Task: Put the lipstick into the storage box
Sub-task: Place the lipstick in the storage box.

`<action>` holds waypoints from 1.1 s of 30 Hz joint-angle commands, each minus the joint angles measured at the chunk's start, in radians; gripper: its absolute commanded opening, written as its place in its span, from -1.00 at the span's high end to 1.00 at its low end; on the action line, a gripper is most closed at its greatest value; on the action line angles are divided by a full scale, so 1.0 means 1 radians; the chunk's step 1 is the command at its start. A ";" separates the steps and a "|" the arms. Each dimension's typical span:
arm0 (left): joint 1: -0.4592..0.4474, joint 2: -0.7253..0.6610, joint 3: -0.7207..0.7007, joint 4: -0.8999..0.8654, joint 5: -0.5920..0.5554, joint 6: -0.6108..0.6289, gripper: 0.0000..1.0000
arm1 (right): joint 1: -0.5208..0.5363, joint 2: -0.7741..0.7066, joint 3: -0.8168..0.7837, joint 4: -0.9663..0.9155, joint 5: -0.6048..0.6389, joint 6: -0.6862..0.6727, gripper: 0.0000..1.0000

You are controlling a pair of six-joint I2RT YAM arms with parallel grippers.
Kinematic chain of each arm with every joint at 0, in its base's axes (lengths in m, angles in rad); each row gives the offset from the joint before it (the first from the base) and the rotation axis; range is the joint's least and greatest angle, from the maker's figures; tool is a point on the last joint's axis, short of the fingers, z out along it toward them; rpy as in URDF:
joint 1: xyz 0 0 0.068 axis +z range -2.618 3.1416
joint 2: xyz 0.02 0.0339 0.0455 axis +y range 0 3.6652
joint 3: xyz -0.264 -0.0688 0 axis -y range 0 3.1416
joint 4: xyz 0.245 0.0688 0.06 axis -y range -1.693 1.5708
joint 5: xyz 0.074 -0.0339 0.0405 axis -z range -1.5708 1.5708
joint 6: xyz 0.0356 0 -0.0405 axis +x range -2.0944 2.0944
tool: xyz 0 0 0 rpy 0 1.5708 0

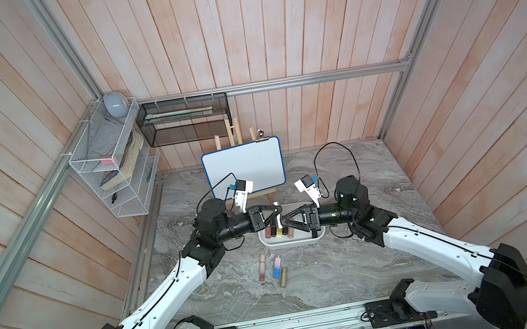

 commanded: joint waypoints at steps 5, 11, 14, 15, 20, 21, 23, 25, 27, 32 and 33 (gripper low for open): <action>-0.026 -0.005 0.004 0.030 -0.001 0.004 0.59 | 0.024 0.031 0.035 0.037 -0.009 0.010 -0.03; -0.035 -0.004 0.009 0.007 -0.015 0.024 0.59 | 0.034 0.042 0.039 0.043 -0.005 0.015 0.20; -0.038 -0.005 0.009 -0.005 -0.020 0.034 0.59 | 0.035 0.043 0.034 0.050 -0.004 0.019 0.45; -0.037 -0.004 0.010 -0.011 -0.022 0.037 0.59 | 0.036 0.042 0.034 0.053 -0.003 0.021 0.51; -0.039 -0.010 0.015 -0.042 -0.032 0.062 0.40 | 0.037 0.045 0.031 0.063 -0.001 0.028 0.69; -0.039 -0.011 0.015 -0.045 -0.033 0.063 0.35 | 0.037 0.047 0.031 0.064 0.000 0.028 0.69; -0.039 -0.015 0.016 -0.056 -0.036 0.072 0.12 | 0.037 0.048 0.031 0.063 0.006 0.029 0.70; -0.037 -0.021 0.018 -0.070 -0.043 0.081 -0.10 | 0.037 0.049 0.032 0.062 0.013 0.030 0.70; -0.038 -0.027 0.018 -0.077 -0.051 0.090 -0.36 | 0.035 0.047 0.036 0.052 0.023 0.027 0.70; -0.031 -0.036 0.037 -0.122 -0.072 0.108 -0.99 | 0.013 0.043 0.034 0.022 0.055 0.023 0.70; -0.030 -0.042 0.043 -0.136 -0.076 0.113 -0.99 | 0.006 0.044 0.033 0.018 0.057 0.022 0.70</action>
